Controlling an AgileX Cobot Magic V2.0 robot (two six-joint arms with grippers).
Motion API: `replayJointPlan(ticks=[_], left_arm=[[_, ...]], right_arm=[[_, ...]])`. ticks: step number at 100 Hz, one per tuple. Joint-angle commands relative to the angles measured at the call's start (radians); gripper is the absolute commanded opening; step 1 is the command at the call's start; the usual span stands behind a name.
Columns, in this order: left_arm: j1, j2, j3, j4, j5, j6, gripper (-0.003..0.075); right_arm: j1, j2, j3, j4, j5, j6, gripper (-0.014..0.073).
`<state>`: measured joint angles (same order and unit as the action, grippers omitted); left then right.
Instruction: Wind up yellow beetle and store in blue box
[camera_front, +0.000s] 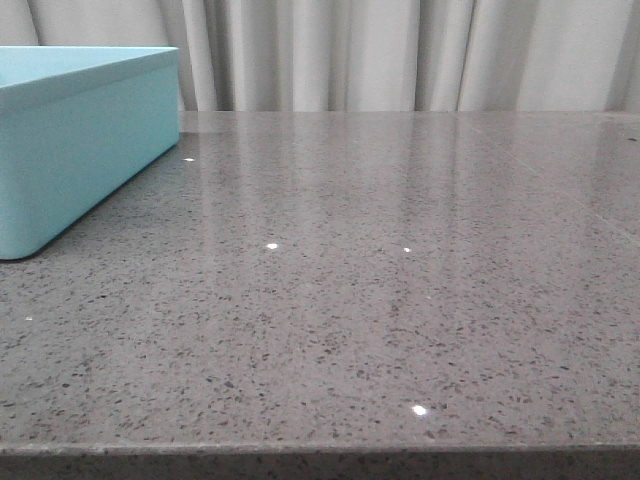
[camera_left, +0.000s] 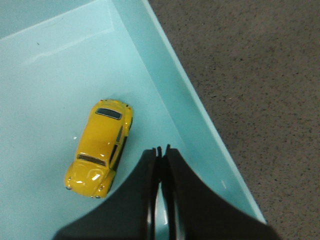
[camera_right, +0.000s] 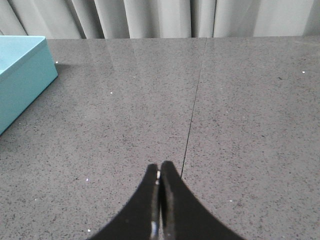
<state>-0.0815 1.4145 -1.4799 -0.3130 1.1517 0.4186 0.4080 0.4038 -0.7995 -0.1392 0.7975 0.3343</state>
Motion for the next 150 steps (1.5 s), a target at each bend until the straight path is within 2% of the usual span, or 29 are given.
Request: replayJointPlan(ticks=[1, 39, 69, 101, 150], left_arm=[[0.001, -0.12, 0.072, -0.064, -0.119, -0.008, -0.0019], [0.001, -0.56, 0.58, -0.105, -0.322, -0.008, -0.0019], [0.001, -0.939, 0.86, -0.131, -0.33, -0.008, -0.0019], [0.001, -1.202, 0.935, -0.147, -0.287, -0.008, -0.0019], [0.001, -1.22, 0.94, -0.147, -0.287, -0.008, -0.0019]], right_arm=[[-0.001, -0.025, 0.001, -0.035, -0.069, -0.016, -0.0067], [-0.001, -0.185, 0.139, -0.08, -0.1, -0.047, -0.0067], [-0.001, -0.278, 0.226, -0.101, -0.194, -0.046, -0.0067], [-0.001, -0.28, 0.237, -0.101, -0.182, -0.046, -0.0067], [-0.001, -0.28, 0.237, -0.101, -0.181, -0.046, -0.0067]])
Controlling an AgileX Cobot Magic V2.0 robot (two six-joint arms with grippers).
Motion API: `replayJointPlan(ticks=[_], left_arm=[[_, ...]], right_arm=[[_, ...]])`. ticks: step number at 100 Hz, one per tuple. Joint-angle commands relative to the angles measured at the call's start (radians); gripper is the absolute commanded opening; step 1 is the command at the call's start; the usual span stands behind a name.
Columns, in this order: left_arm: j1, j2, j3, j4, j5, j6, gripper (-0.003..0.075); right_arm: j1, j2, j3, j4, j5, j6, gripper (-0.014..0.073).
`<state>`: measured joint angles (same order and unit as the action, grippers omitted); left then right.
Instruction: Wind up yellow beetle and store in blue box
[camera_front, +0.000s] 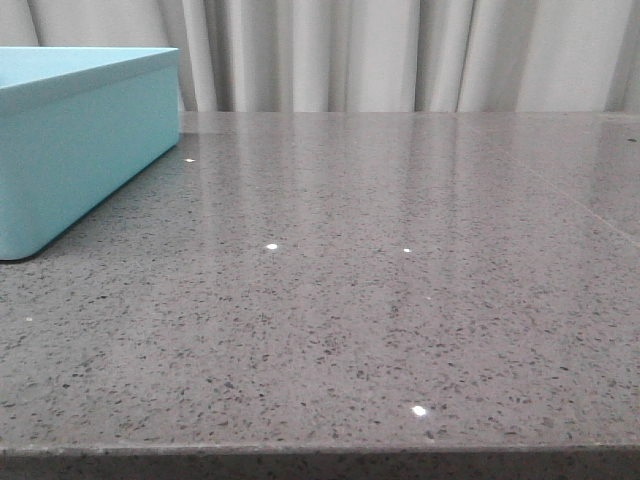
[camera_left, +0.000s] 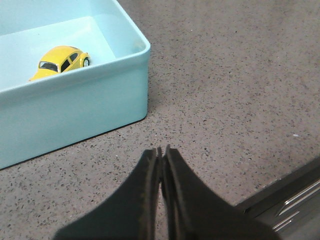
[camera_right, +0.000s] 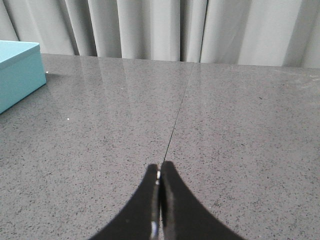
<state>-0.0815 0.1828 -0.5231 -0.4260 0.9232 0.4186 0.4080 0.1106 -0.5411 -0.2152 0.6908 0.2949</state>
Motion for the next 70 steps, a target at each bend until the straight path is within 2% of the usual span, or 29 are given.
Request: replayJointPlan(ticks=[1, 10, 18, 33, 44, 50, 60, 70], left_arm=[[0.001, 0.012, -0.017, -0.037, -0.058, -0.008, -0.0019], [0.001, 0.01, -0.002, -0.034, -0.065, -0.008, -0.0019], [0.001, -0.01, 0.025, -0.002, -0.138, -0.008, -0.0018], [0.001, -0.082, 0.154, 0.034, -0.489, -0.013, -0.0019], [0.001, -0.138, 0.256, 0.06, -0.69, -0.035, -0.0019], [0.001, -0.17, 0.308, 0.157, -0.751, -0.161, -0.0019], [0.001, -0.213, 0.371, 0.305, -0.78, -0.412, -0.0018], [0.001, -0.221, 0.422, 0.327, -0.818, -0.446, -0.0019]], right_arm=[[-0.001, 0.013, -0.022, -0.025, -0.074, -0.007, -0.0067], [-0.001, 0.013, -0.022, -0.025, -0.074, -0.007, -0.0067], [-0.001, 0.013, -0.022, -0.025, -0.074, -0.007, -0.0067], [-0.001, 0.013, -0.022, -0.025, -0.074, -0.007, -0.0067], [-0.001, 0.013, -0.022, -0.025, -0.074, -0.007, -0.0067], [-0.001, 0.013, -0.022, -0.025, -0.074, -0.007, -0.0067], [-0.001, 0.013, -0.022, -0.025, -0.074, -0.007, -0.0067], [-0.001, 0.013, -0.022, -0.025, -0.074, -0.007, -0.0067]])
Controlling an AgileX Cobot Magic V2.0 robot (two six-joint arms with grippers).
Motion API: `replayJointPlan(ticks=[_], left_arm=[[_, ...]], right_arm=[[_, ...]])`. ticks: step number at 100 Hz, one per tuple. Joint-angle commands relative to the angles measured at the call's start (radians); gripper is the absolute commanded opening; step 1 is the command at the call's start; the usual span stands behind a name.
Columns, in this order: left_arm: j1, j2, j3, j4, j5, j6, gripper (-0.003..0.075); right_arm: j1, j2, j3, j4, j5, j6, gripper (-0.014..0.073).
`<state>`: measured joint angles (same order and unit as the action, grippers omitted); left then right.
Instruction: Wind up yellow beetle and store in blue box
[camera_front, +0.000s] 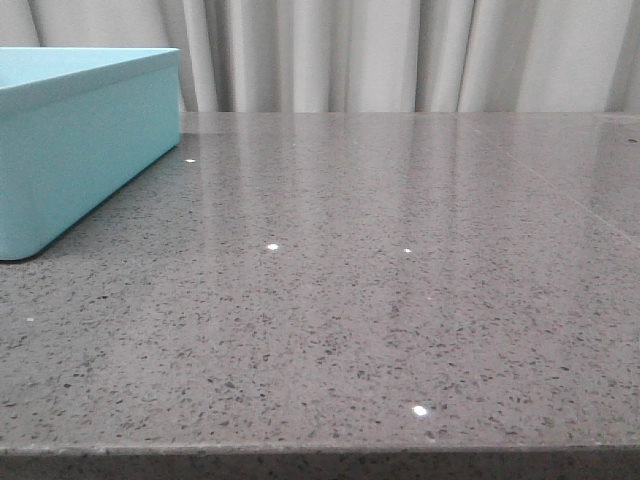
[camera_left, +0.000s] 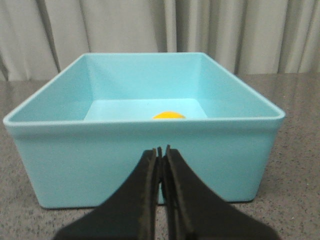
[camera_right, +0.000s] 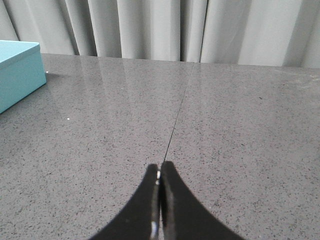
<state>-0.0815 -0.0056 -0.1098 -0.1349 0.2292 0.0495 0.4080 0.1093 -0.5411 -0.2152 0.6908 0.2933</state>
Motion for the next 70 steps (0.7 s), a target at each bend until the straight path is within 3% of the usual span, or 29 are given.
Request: replayJointPlan(ticks=[1, 21, 70], left_arm=[[0.001, -0.033, 0.016, 0.036, -0.131, -0.077, -0.0019], [0.014, -0.033, 0.134, 0.043, -0.22, -0.121, -0.0018], [0.034, -0.033, 0.13, 0.054, -0.184, -0.116, -0.0019]], right_arm=[[-0.001, 0.014, -0.022, -0.025, -0.074, -0.005, -0.0067], [-0.001, 0.014, -0.022, -0.025, -0.073, -0.005, -0.0067], [-0.001, 0.014, -0.022, -0.025, -0.073, -0.005, -0.0067]])
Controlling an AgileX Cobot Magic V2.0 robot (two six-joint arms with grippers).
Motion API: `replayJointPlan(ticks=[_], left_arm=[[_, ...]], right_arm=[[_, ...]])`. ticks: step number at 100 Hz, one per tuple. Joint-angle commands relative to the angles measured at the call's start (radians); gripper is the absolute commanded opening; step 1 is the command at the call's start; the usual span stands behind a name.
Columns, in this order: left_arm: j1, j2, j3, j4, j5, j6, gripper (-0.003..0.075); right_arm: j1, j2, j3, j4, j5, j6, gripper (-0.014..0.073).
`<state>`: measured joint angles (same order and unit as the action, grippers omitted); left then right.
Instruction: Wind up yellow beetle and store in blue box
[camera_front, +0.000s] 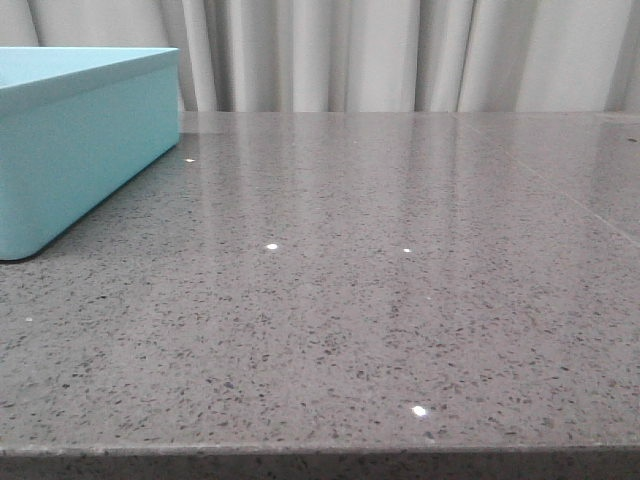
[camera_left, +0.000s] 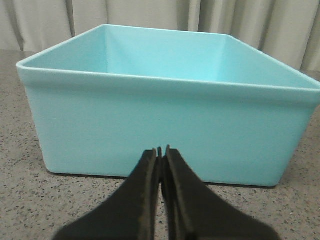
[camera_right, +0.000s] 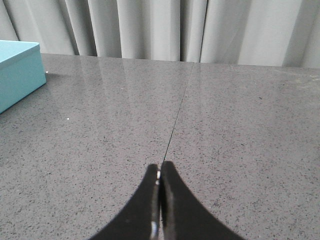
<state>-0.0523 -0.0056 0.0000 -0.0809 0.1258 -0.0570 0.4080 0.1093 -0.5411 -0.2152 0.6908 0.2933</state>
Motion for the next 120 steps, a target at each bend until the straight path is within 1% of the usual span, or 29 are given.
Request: replayJointPlan(ticks=[1, 66, 76, 83, 90, 100, 108, 113, 120], left_arm=[[0.005, -0.033, 0.021, 0.0, -0.08, -0.01, -0.0018], [0.005, -0.033, 0.021, 0.0, -0.08, -0.01, -0.0019], [0.005, -0.033, 0.021, 0.0, -0.08, -0.01, -0.0019], [0.005, -0.033, 0.021, 0.0, -0.08, -0.01, -0.0019], [0.005, -0.033, 0.021, 0.0, -0.08, -0.01, -0.0019], [0.005, -0.033, 0.021, 0.0, -0.08, -0.01, -0.0019], [0.005, -0.033, 0.021, 0.0, -0.08, -0.01, -0.0018], [0.005, -0.033, 0.021, 0.0, -0.08, -0.01, -0.0019], [0.005, -0.033, 0.021, 0.0, -0.08, -0.01, -0.0018]], right_arm=[[-0.001, 0.014, -0.022, -0.025, -0.073, -0.005, -0.0067], [-0.001, 0.014, -0.016, -0.025, -0.074, -0.005, -0.0067], [-0.002, 0.014, 0.005, -0.049, -0.107, -0.005, -0.0067], [-0.013, 0.014, 0.041, -0.082, -0.182, -0.005, -0.0067], [-0.042, 0.014, 0.093, -0.083, -0.307, -0.005, -0.0067], [-0.109, 0.014, 0.186, -0.084, -0.535, -0.005, -0.0067], [-0.189, 0.014, 0.269, -0.079, -0.715, -0.005, -0.0067], [-0.228, 0.014, 0.313, -0.075, -0.794, -0.005, -0.0067], [-0.27, -0.003, 0.363, -0.061, -0.843, -0.005, -0.0067]])
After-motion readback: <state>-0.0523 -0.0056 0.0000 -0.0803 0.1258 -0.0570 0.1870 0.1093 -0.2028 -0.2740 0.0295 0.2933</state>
